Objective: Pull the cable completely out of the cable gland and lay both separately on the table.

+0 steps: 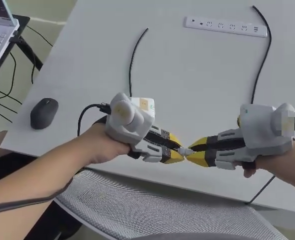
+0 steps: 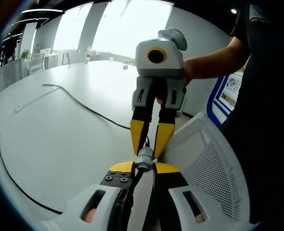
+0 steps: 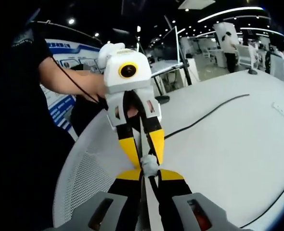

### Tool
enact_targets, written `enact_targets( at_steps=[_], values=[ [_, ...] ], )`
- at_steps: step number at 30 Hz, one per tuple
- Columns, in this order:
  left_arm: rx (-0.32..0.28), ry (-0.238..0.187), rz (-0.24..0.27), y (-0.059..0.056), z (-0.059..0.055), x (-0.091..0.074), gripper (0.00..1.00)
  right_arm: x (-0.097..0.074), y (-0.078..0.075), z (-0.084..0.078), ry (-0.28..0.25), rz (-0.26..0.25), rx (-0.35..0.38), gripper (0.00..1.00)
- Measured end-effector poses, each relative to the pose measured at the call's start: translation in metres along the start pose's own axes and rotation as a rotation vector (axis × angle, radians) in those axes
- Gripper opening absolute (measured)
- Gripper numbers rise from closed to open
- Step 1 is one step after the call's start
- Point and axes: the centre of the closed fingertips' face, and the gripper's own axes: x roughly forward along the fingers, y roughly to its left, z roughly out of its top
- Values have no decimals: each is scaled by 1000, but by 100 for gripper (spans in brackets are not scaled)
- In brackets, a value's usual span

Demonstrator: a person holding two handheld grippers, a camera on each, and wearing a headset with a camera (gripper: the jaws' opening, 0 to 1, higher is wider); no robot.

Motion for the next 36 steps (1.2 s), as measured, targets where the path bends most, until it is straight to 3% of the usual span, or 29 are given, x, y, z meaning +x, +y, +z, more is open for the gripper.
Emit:
enact_targets(
  at_steps=[13,21,26,32,36],
  values=[
    [-21,-32,-5,-6,6,-12,15,-2,7,13,32,-29,-80,6],
    [-18,-46,-1,-13,19,-20,15,-9,14,23,17,-37,-92,6],
    [-27,-50,-11,-14,22,-19,15,-12,16,23,37,-58,-195,6],
    [-79,-37,-27,-11,16,-12,15,-9,15,15,78,-99,-405,6],
    [-63,-31,-26,-9,15,-8,15,-8,8,10,88,-122,-410,7]
  ],
)
